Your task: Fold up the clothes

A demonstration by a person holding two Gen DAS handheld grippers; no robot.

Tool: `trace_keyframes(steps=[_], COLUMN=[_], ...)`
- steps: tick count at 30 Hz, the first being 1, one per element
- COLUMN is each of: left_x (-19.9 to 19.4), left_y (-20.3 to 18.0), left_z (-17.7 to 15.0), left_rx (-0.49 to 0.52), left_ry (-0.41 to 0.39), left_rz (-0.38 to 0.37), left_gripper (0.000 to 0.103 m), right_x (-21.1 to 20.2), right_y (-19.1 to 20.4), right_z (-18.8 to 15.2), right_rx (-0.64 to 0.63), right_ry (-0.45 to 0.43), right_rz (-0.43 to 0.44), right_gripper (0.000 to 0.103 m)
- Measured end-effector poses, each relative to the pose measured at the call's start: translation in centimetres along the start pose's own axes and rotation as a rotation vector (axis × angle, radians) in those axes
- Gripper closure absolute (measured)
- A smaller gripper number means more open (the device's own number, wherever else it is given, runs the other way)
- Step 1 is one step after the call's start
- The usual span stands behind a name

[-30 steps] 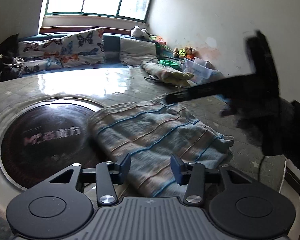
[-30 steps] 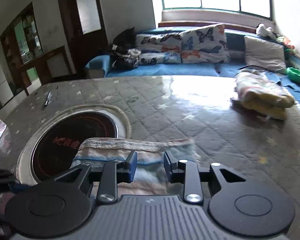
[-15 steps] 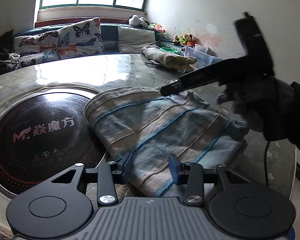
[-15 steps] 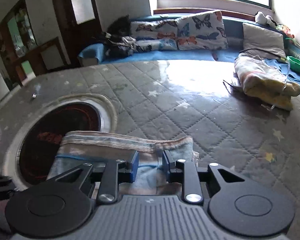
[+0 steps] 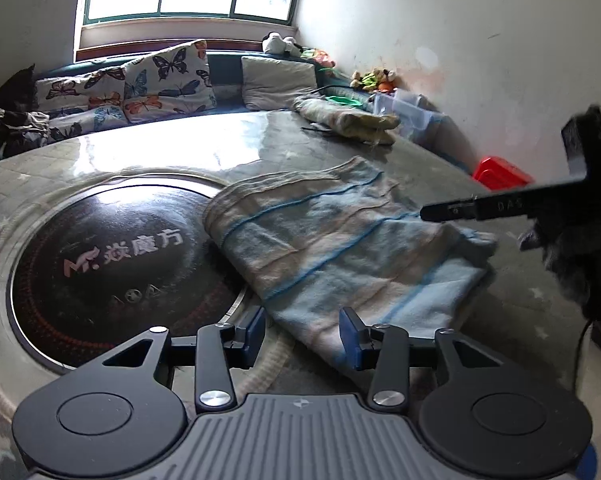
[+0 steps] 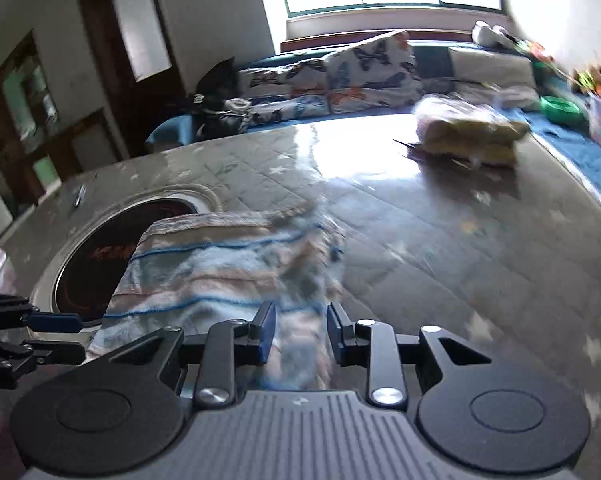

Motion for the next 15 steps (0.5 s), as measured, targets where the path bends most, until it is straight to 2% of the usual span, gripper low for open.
trace_keyframes(steps=[5, 8, 11, 15], left_x=[-1.3, -1.0, -0.7, -0.2], left_y=[-2.7, -4.1, -5.3, -6.4], left_z=[-1.2, -2.0, -3.0, -3.6], left_rx=[0.075, 0.17, 0.253, 0.359], left_ry=[-0.014, -0.025, -0.033, -0.066], left_rz=[-0.048, -0.02, -0.009, 0.028], left_gripper=[0.046, 0.046, 0.047, 0.058], right_x=[-2.1, -3.5, -4.6, -5.0], right_y=[-0.6, -0.6, -0.4, -0.2], right_z=[-1.9, -2.4, -3.0, -3.6], right_rx=[0.067, 0.109, 0.139, 0.157], right_ry=[-0.016, -0.038, -0.053, -0.054], right_rz=[0.005, 0.032, 0.05, 0.059], right_gripper=[0.074, 0.074, 0.074, 0.074])
Point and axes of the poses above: each gripper's, at about its wrist camera, not at the fingertips, and x roughly the way its jaws point, y to its left, z to its top, the point moved 6 cm from there along x, roughly the way its jaws point, and after that the axes turned 8 degrees about -x, right-handed, at the moved point
